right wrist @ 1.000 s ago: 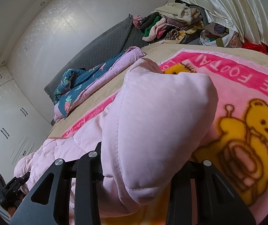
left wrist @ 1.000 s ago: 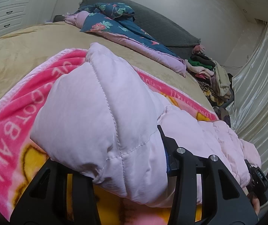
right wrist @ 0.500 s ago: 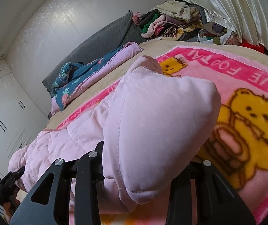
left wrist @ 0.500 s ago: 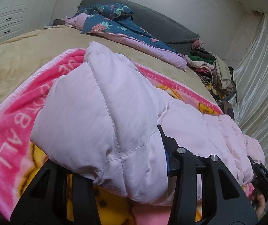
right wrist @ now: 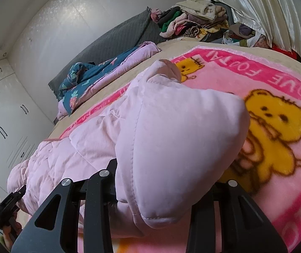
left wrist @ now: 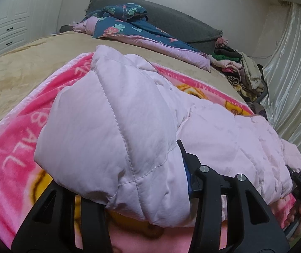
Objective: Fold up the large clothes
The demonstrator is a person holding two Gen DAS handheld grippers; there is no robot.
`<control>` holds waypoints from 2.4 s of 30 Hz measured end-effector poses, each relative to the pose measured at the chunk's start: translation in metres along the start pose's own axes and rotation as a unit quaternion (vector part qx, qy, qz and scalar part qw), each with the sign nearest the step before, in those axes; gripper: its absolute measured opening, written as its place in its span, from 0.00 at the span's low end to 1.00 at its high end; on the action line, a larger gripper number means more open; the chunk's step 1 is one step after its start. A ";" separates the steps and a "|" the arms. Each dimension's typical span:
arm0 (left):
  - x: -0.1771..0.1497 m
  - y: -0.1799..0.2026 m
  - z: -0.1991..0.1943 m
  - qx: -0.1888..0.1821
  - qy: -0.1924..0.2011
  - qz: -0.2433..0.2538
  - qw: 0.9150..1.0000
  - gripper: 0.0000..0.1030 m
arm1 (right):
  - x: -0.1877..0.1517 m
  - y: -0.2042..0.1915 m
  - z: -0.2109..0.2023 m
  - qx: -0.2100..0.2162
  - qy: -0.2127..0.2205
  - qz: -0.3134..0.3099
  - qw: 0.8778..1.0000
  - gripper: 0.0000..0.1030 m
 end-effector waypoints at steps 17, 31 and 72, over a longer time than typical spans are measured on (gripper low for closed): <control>-0.037 0.000 -0.024 0.025 -0.020 0.026 0.999 0.41 | -0.031 0.019 -0.026 -0.006 -0.021 0.001 1.000 0.35; -0.051 0.003 -0.044 0.055 -0.042 0.035 0.997 0.80 | -0.035 0.037 -0.058 -0.065 -0.025 -0.025 0.997 0.91; -0.127 0.111 -0.126 -0.020 -0.004 0.119 0.993 0.91 | -0.123 -0.053 -0.182 -0.039 0.064 -0.236 0.969 0.96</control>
Point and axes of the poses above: each gripper's, at about its wrist camera, not at the fingertips, and z roughly the way its jaws point, y to its right, x to its top, the point moved 2 cm from there along z, roughly the way its jaws point, and after that the axes turned 8 degrees about -x, right-handed, at the moved point
